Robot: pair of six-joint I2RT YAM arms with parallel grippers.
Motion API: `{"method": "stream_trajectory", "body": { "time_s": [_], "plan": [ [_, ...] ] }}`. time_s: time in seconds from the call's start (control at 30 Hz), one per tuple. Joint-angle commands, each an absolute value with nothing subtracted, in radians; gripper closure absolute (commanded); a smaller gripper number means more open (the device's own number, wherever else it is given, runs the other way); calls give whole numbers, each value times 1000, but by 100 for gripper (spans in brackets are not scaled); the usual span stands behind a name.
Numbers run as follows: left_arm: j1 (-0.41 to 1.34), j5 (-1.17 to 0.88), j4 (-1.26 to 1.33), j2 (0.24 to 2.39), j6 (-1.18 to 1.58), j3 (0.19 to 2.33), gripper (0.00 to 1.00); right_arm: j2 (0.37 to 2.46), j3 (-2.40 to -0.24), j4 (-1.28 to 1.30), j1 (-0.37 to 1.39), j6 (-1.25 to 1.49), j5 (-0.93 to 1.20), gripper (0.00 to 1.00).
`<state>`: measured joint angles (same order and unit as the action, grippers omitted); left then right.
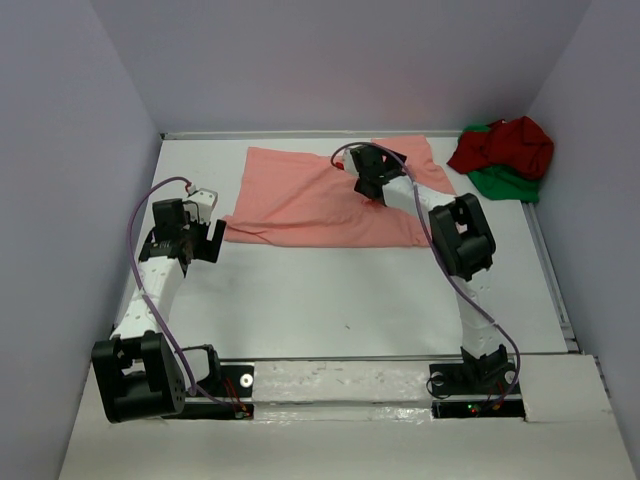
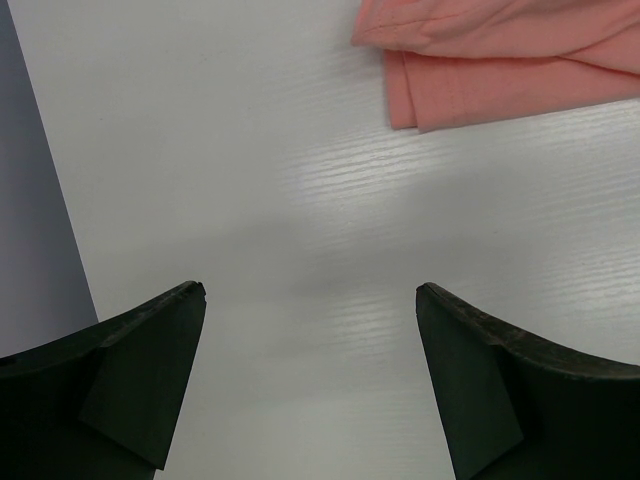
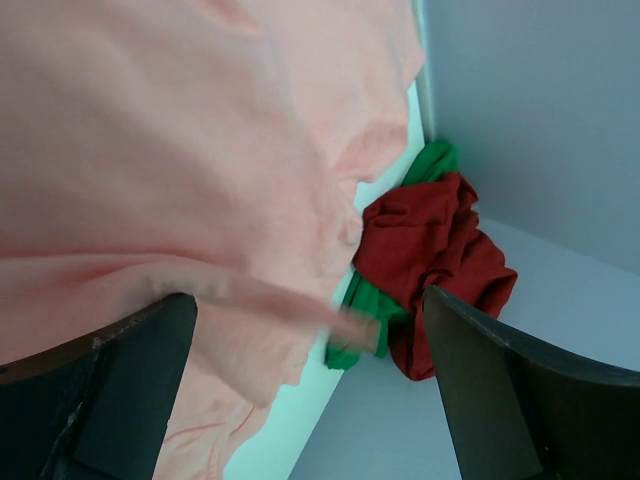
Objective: Fold and stack the t-shirts
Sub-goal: Fold the flattened tshirt in 1/3 of the way
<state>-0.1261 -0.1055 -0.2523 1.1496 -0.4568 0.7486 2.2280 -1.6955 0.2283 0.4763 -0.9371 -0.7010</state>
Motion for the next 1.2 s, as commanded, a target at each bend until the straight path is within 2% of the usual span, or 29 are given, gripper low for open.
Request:
{"method": "stream_trajectory", "body": {
  "time_s": [0.0,0.17,0.47,0.87,1.07,1.17],
  "plan": [
    [-129,-121,-261,1112,-462,773,1,2259,-1788,141,465,-985,-749,0],
    [-129,-126,-262,1111,-462,770,1,2295,-1873,121,446,-1014,-779,0],
    [-130,-143,-264,1123,-462,778,1,2194,-1790,132,437,-974,-770,0],
    [-123,-313,-374,1238,-508,836,1,1913,-1749,619,437,-536,-577,0],
    [-115,-331,-354,1327,-528,859,3,1748,-1638,709,437,-413,-512,0],
    [-115,-360,-339,1383,-537,888,13,1697,-1583,724,437,-385,-509,0]
  ]
}}
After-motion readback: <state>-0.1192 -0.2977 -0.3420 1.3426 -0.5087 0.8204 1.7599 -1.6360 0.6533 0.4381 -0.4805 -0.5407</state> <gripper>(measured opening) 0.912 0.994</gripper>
